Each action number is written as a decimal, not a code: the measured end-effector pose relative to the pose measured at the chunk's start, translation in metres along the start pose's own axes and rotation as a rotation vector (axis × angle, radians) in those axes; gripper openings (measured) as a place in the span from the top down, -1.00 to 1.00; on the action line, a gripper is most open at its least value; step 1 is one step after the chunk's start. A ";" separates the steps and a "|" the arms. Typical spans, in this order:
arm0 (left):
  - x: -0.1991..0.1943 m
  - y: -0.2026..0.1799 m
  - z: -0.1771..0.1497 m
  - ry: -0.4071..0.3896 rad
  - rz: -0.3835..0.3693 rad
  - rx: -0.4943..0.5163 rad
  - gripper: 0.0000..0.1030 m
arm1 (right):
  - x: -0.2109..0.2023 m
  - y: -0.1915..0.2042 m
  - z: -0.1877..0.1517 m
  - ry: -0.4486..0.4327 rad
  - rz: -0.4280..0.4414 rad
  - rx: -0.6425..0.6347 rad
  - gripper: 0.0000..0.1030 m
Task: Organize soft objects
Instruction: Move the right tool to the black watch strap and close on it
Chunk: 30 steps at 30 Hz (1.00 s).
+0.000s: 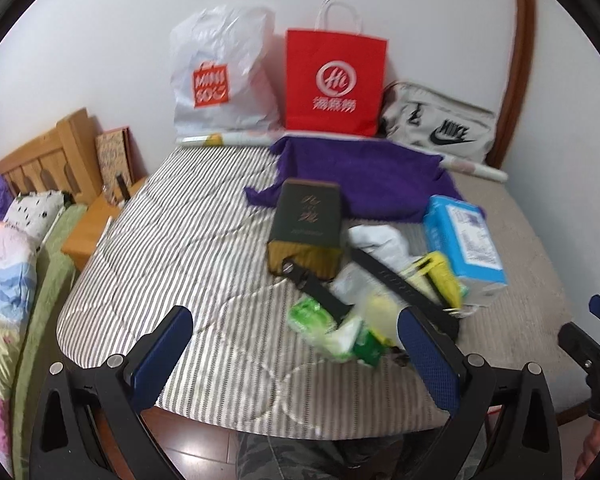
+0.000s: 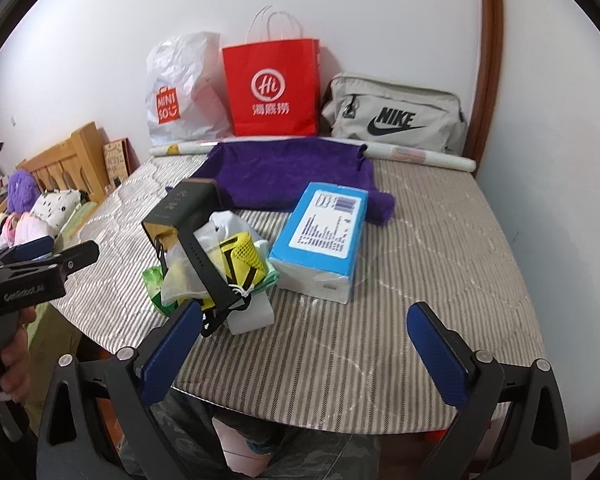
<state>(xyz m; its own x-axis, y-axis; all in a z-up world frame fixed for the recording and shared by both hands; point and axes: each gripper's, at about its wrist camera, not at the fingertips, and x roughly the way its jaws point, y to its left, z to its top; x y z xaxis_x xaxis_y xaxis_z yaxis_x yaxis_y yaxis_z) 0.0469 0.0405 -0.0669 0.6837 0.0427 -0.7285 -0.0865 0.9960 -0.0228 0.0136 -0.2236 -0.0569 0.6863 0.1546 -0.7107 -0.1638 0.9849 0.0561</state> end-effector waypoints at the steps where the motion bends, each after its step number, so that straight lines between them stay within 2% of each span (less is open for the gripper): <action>1: 0.006 0.003 -0.001 0.012 0.005 -0.009 -0.99 | 0.005 0.002 0.000 0.004 0.013 -0.009 -0.81; 6: 0.031 0.017 -0.004 0.062 0.011 -0.040 -0.99 | 0.026 0.014 0.001 0.004 0.095 -0.060 -0.57; 10: 0.049 0.024 -0.008 0.093 0.023 -0.061 -0.99 | 0.045 0.032 0.005 0.019 0.164 -0.147 -0.19; 14: 0.062 0.031 -0.011 0.118 0.015 -0.086 -0.99 | 0.061 0.051 0.009 0.032 0.161 -0.233 -0.07; 16: 0.066 0.036 -0.010 0.123 0.002 -0.097 -0.99 | 0.068 0.060 0.013 0.038 0.194 -0.261 0.11; 20: 0.076 0.046 -0.010 0.141 -0.041 -0.134 -0.99 | 0.084 0.071 0.018 0.060 0.236 -0.284 0.17; 23: 0.081 0.051 -0.011 0.146 -0.054 -0.148 -0.99 | 0.097 0.079 0.020 0.081 0.260 -0.310 0.30; 30: 0.089 0.059 -0.012 0.158 -0.084 -0.170 -0.99 | 0.126 0.089 0.023 0.152 0.219 -0.335 0.30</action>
<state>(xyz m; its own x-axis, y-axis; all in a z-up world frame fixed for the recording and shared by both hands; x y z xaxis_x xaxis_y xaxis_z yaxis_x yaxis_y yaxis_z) 0.0942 0.1022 -0.1417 0.5734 -0.0658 -0.8167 -0.1642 0.9673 -0.1932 0.1021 -0.1151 -0.1257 0.5011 0.3197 -0.8042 -0.5325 0.8464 0.0047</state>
